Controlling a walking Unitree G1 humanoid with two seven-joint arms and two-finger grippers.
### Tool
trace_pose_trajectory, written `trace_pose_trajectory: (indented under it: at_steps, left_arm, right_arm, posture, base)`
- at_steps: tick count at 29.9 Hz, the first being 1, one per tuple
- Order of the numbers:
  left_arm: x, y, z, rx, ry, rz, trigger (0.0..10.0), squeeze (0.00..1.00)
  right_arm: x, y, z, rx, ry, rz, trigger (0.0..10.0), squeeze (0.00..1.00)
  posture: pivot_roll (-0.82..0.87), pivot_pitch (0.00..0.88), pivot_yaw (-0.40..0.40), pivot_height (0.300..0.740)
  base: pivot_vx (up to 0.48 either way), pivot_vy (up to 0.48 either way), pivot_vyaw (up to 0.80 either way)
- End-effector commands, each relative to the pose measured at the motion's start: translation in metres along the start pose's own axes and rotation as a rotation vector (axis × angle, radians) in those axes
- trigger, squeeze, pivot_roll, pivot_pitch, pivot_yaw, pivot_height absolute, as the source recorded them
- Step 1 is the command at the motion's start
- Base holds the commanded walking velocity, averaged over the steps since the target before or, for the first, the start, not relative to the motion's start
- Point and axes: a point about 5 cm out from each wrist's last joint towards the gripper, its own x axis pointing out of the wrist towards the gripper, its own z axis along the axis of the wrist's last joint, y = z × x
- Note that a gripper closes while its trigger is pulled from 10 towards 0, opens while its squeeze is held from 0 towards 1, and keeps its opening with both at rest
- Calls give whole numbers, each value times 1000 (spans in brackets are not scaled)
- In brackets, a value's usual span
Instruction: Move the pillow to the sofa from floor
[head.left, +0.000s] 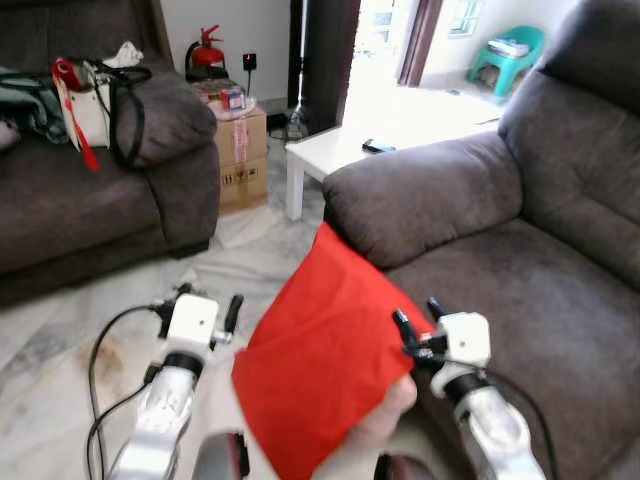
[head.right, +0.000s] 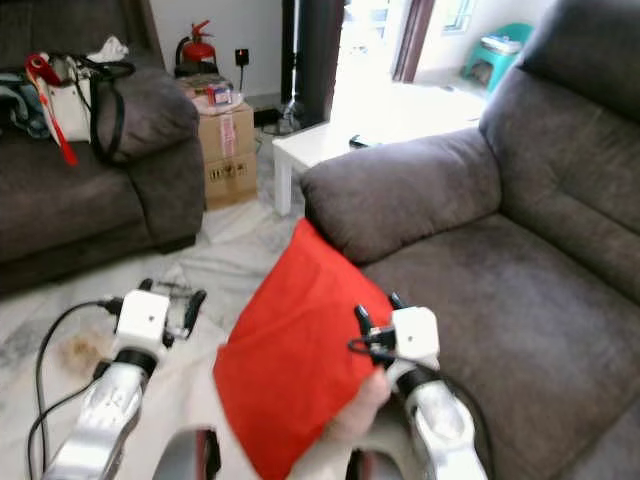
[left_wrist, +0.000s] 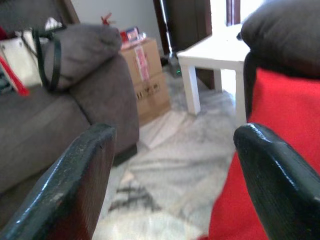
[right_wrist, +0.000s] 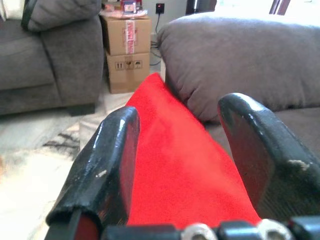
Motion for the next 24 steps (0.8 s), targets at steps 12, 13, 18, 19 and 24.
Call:
trace_pose_trajectory:
  at_steps: [12,13,18,19,24]
  left_arm:
    - [1,-15,5,-18,-16,-83,10000,0]
    - [0,-16,4,-21,-12,-86,10000,0]
    - [-5,-16,-5,-19,36,-103,10000,0]
    - [-5,-16,-5,-19,36,-103,10000,0]
    - [-16,-9,-22,-36,125,-80,10000,0]
  right_arm:
    - [-5,-25,-12,-9,97,-124,10000,0]
    - [-5,-25,-14,-15,113,-123,10000,0]
    - [-11,-28,-33,-66,250,-140,10000,0]
    - [-11,-28,-33,-66,250,-140,10000,0]
    - [-18,-39,-52,6,370,-247,10000,0]
  posture:
    - [19,0,-70,563]
    - [20,0,-70,563]
    - [17,0,-69,563]
    - [17,0,-69,563]
    - [18,0,-64,563]
  base:
    - [261,0,-210]
    - [0,0,0]
    - [0,0,0]
    - [0,0,0]
    - [0,0,0]
